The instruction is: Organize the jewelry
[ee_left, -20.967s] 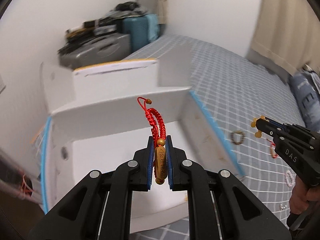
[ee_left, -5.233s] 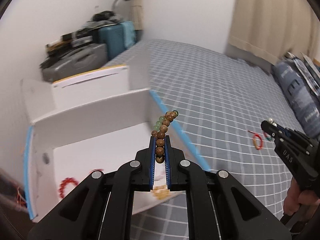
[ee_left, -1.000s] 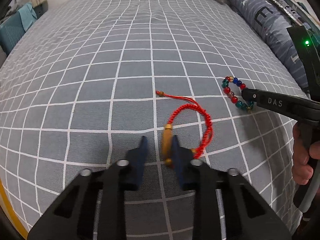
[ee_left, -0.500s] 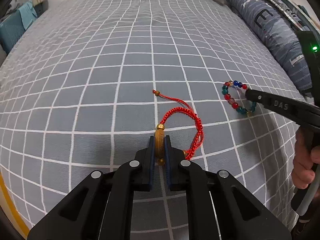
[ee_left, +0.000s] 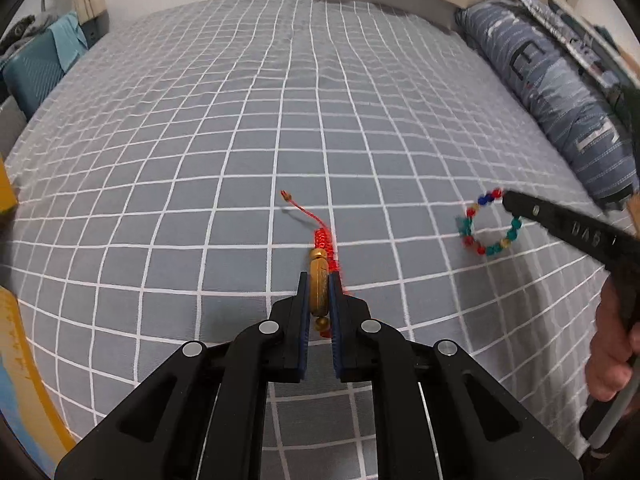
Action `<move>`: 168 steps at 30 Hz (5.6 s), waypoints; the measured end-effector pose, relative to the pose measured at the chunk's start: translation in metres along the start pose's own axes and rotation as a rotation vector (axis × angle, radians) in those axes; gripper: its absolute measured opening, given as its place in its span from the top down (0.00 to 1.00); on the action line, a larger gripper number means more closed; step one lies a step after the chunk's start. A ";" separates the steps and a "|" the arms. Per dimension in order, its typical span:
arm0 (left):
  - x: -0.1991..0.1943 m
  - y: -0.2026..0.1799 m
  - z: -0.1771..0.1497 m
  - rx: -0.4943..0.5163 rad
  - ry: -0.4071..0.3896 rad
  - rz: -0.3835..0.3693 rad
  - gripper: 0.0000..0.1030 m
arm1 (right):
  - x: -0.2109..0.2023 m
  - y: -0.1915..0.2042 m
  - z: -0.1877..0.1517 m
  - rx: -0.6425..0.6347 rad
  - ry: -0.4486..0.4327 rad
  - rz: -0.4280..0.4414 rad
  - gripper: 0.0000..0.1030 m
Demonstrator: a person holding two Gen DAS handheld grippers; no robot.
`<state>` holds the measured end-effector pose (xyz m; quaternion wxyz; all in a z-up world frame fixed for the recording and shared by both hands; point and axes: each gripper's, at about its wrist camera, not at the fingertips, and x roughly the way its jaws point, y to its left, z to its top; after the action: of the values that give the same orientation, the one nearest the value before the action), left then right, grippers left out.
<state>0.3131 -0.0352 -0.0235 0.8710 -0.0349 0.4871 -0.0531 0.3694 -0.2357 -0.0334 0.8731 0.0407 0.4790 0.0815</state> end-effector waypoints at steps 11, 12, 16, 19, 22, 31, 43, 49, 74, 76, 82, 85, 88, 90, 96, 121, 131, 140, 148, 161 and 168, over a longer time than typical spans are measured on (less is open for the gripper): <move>-0.038 0.019 0.007 -0.010 -0.048 0.033 0.92 | -0.038 0.023 -0.007 -0.028 -0.047 -0.001 0.91; -0.042 0.022 0.007 -0.014 -0.050 0.037 0.92 | -0.040 0.025 -0.007 -0.028 -0.047 0.002 0.91; -0.060 0.032 0.007 -0.028 -0.064 0.053 0.92 | -0.054 0.037 -0.011 -0.041 -0.064 0.008 0.91; -0.078 0.042 0.007 -0.039 -0.076 0.071 0.92 | -0.064 0.050 -0.013 -0.059 -0.077 0.012 0.91; -0.095 0.049 0.006 -0.039 -0.097 0.120 0.92 | -0.076 0.064 -0.015 -0.088 -0.088 0.014 0.91; -0.161 0.101 -0.012 -0.118 -0.132 0.197 0.92 | -0.110 0.121 -0.023 -0.154 -0.123 0.058 0.91; -0.269 0.212 -0.066 -0.288 -0.208 0.316 0.92 | -0.146 0.260 -0.042 -0.318 -0.169 0.194 0.91; -0.316 0.266 -0.105 -0.387 -0.231 0.388 0.92 | -0.161 0.346 -0.064 -0.438 -0.177 0.281 0.91; -0.244 0.372 -0.221 -0.567 -0.001 0.391 0.92 | -0.068 0.480 -0.164 -0.671 0.046 0.280 0.91; -0.242 0.373 -0.221 -0.566 0.002 0.397 0.91 | -0.067 0.479 -0.164 -0.669 0.049 0.280 0.89; -0.246 0.376 -0.224 -0.574 -0.009 0.418 0.82 | -0.079 0.476 -0.161 -0.660 0.027 0.325 0.55; -0.265 0.367 -0.226 -0.560 -0.074 0.458 0.37 | -0.098 0.468 -0.159 -0.645 -0.030 0.351 0.30; -0.285 0.354 -0.229 -0.543 -0.132 0.501 0.25 | -0.121 0.455 -0.158 -0.638 -0.106 0.358 0.15; -0.297 0.345 -0.232 -0.539 -0.168 0.499 0.09 | -0.134 0.444 -0.158 -0.622 -0.144 0.367 0.08; -0.324 0.313 -0.242 -0.518 -0.272 0.507 0.05 | -0.165 0.420 -0.164 -0.615 -0.234 0.347 0.07; -0.322 0.250 -0.317 -0.505 -0.330 0.547 0.06 | -0.172 0.361 -0.232 -0.636 -0.237 0.323 0.07; -0.319 0.248 -0.313 -0.502 -0.319 0.579 0.06 | -0.170 0.363 -0.231 -0.638 -0.232 0.320 0.07; -0.319 0.245 -0.312 -0.500 -0.324 0.544 0.06 | -0.171 0.362 -0.229 -0.633 -0.236 0.323 0.07; -0.320 0.246 -0.312 -0.506 -0.328 0.546 0.06 | -0.173 0.362 -0.231 -0.641 -0.245 0.315 0.07; -0.321 0.241 -0.312 -0.501 -0.340 0.542 0.06 | -0.175 0.360 -0.230 -0.633 -0.249 0.318 0.07; -0.321 0.240 -0.311 -0.501 -0.337 0.539 0.06 | -0.175 0.360 -0.229 -0.631 -0.249 0.319 0.07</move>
<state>-0.1049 0.2411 0.0578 0.8860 -0.1253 0.3270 0.3041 0.0469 0.0847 0.0430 0.8706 -0.1468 0.3080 0.3544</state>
